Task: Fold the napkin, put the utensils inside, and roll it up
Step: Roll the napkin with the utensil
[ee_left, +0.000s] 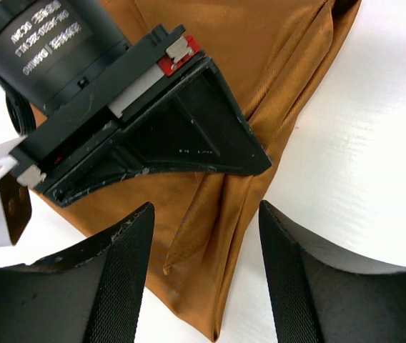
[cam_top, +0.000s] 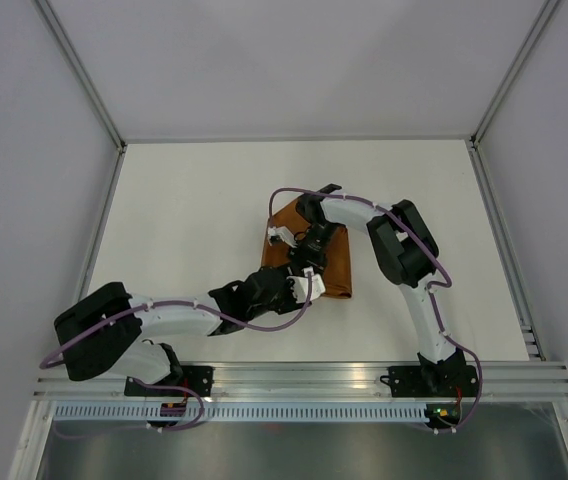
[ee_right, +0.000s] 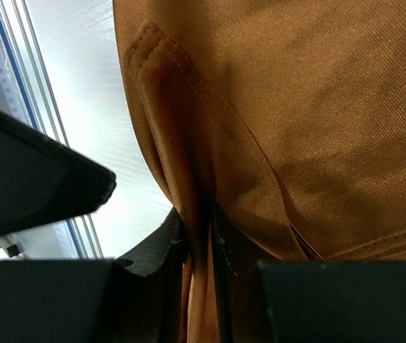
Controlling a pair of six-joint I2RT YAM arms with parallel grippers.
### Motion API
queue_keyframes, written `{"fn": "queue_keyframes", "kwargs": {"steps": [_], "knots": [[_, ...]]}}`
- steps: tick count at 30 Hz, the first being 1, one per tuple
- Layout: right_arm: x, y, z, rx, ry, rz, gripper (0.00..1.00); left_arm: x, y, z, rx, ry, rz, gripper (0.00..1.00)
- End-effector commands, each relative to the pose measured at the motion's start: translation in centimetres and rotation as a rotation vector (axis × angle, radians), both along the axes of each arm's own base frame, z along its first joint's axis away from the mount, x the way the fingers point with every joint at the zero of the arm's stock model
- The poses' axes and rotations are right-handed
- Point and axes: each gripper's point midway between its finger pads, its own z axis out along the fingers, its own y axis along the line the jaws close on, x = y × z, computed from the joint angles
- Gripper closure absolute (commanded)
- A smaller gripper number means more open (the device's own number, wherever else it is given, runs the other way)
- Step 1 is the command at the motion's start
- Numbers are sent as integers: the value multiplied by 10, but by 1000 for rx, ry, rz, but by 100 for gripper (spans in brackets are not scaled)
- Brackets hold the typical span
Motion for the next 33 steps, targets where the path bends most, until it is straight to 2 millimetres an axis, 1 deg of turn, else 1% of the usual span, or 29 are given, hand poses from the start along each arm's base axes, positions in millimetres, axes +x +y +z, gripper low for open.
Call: {"fn": "queue_keyframes", "kwargs": {"steps": [1,5,10,11,18,19,24,26,28,29,33], "knots": [[14,-41,-68,-176,-101,116,90,3,-22,16,-13,-39,-76,35],[15,-42,-70,-176,-91,112,90,-7,-24,6,2,-9,-103,33],[15,-44,-70,-177,-85,112,90,-7,-23,-8,37,-12,-110,32],[16,-45,-70,-177,-85,112,90,-6,-23,-13,52,-10,-112,31],[15,-46,-71,-182,-75,112,90,8,-32,-11,62,-87,-109,28],[16,-45,-71,-180,-79,112,91,10,-35,-7,53,-99,-114,28],[16,-47,-71,-186,-77,118,91,8,-44,-10,77,-96,-151,27],[16,-48,-71,-189,-75,119,91,2,-47,-22,106,-70,-179,27],[15,-48,-72,-191,-72,119,91,-1,-51,-25,114,-53,-198,28],[15,-48,-72,-189,-71,117,91,-3,-49,-34,140,-32,-204,28],[16,-49,-72,-189,-67,113,91,-8,-49,-42,149,7,-210,30]]}}
